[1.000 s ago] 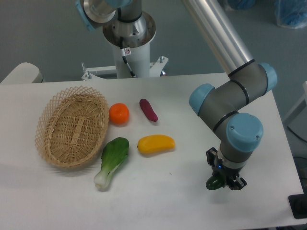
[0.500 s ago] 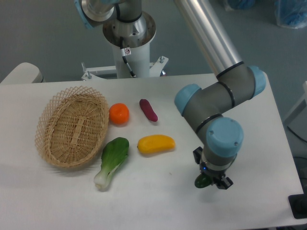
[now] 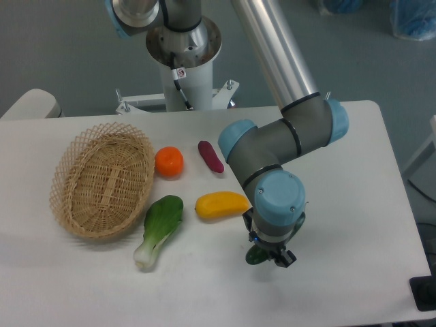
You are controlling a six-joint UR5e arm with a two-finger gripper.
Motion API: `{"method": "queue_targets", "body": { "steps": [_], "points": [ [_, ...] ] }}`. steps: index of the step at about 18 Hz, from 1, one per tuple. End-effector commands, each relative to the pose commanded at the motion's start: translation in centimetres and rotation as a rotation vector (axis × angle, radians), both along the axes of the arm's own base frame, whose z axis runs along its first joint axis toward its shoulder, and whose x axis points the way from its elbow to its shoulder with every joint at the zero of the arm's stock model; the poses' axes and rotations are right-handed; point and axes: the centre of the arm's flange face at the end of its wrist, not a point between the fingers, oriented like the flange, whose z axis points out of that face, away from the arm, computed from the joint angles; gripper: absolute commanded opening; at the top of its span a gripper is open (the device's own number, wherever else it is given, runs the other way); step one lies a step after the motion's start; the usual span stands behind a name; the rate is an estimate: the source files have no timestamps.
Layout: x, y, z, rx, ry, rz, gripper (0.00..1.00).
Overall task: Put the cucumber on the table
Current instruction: 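Carry the cucumber toward the yellow mango and lower it to the table, then open the gripper to release the cucumber on the table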
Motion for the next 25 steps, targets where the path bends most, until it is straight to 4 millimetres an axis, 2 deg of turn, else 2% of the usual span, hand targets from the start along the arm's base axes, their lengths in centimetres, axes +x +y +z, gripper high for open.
{"method": "queue_targets", "body": {
  "steps": [3,7,9,12,13,14,15,17,21,25],
  "points": [
    [0.3,0.9,-1.7,0.005,0.01,-0.011,0.18],
    [0.2,1.0,-2.0,0.01,0.014,-0.019,0.21],
    [0.2,1.0,-2.1,0.01,0.009,-0.019,0.26],
    [0.4,1.1,-2.1,0.01,0.009,-0.023,0.55],
    [0.4,1.1,-2.1,0.01,0.009,-0.025,0.69],
    [0.4,1.1,-1.8,0.011,0.012,-0.025,0.89],
    [0.5,1.1,-1.6,0.008,0.02,-0.022,0.99],
    [0.5,1.1,-0.7,0.011,0.033,-0.026,1.0],
    [-0.7,0.2,1.9,0.034,0.045,-0.011,1.0],
    [-1.7,-0.3,3.4,0.044,0.056,0.001,1.0]
  ]
}}
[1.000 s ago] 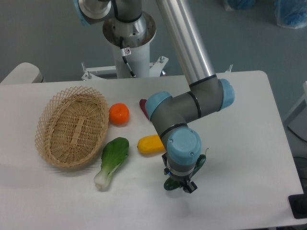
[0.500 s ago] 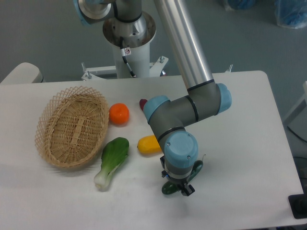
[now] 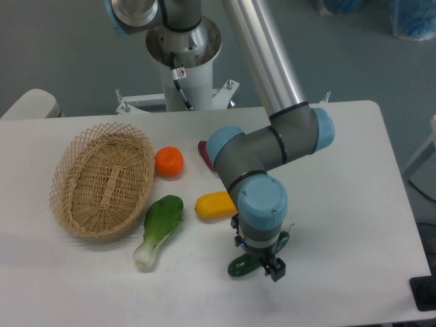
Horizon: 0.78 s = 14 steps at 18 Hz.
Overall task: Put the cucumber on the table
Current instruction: 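Open the gripper to release the cucumber on the table, then raise the open gripper and withdraw it from the cucumber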
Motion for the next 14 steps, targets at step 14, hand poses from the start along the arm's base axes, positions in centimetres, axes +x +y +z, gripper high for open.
{"method": "queue_targets", "body": {
  "steps": [14],
  "points": [
    [-3.6,-0.7,0.9,0.0,0.0,0.038,1.0]
  ]
}}
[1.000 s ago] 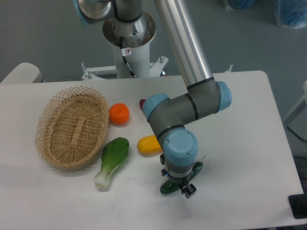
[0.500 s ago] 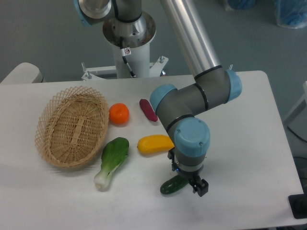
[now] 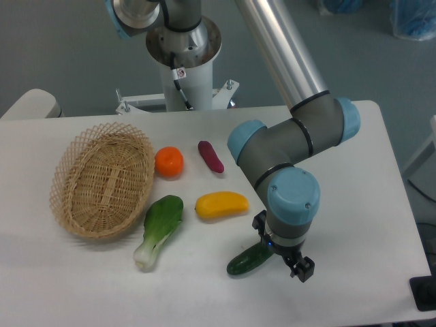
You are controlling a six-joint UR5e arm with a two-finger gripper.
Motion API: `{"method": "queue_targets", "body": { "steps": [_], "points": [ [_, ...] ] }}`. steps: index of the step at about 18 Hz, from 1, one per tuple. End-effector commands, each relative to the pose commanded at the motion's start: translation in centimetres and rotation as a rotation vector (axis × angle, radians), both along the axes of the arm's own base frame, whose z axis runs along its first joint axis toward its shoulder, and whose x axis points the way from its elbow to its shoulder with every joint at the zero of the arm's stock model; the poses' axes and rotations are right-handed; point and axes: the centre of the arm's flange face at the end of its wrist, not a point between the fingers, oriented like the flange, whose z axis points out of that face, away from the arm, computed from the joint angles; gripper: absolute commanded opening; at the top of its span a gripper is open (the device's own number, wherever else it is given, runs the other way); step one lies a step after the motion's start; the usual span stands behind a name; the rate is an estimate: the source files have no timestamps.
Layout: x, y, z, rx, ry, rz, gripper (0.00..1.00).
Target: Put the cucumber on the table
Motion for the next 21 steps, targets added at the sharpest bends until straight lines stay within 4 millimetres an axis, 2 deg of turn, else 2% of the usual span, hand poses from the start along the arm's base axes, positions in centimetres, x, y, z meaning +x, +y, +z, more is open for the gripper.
{"method": "queue_targets", "body": {
  "steps": [9,21],
  "points": [
    [0.3,-0.1,-1.0,-0.015,-0.009,-0.001,1.0],
    [0.6,0.0,-1.2,-0.016,-0.008,-0.004,1.0]
  ]
}}
